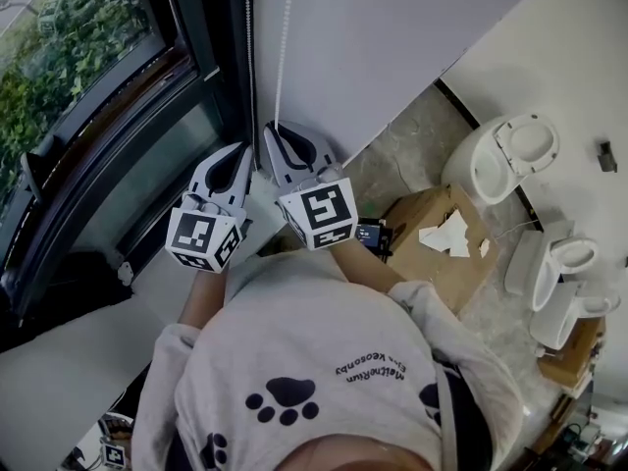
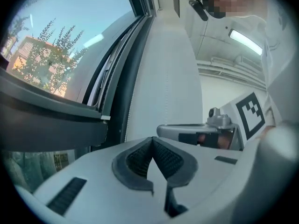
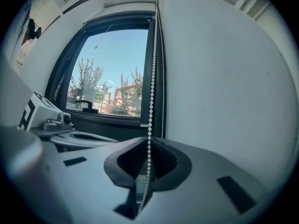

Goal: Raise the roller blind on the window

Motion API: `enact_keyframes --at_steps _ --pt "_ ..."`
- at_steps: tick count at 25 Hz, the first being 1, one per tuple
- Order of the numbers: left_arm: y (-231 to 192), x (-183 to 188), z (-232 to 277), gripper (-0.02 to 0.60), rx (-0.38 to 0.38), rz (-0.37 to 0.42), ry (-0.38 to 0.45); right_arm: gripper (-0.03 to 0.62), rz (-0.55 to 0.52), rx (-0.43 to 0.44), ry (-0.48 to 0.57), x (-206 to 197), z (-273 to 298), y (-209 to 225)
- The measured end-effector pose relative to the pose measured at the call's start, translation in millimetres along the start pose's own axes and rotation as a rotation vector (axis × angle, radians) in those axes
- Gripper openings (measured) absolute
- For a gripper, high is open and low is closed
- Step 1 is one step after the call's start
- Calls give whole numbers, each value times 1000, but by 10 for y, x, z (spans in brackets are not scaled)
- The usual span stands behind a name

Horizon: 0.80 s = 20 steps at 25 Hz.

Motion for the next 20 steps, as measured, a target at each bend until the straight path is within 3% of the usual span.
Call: enact_keyframes --at_steps 3,5,7,16,20 --pt "68 102 -16 8 -2 17 16 23 -24 -14 -13 19 -19 -22" --pt "84 155 -22 8 -2 32 23 87 -38 -36 -19 46 -47 -25" --pt "86 208 -35 8 2 50 35 103 -42 -73 -16 88 -102 -15" --pt "166 442 -235 9 66 126 114 98 -45 -257 36 394 -498 50" --pt "234 491 -387 8 70 152 128 36 -28 -319 42 422 -687 38"
Point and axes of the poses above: the fingertips, and each gripper's own axes: z forward along the fingers, y to its right, x out of its top, the point moved 6 cm from there along -z, backward along the fingers, and after that the axes turned 14 degrees about -z, right-handed, at the moved point
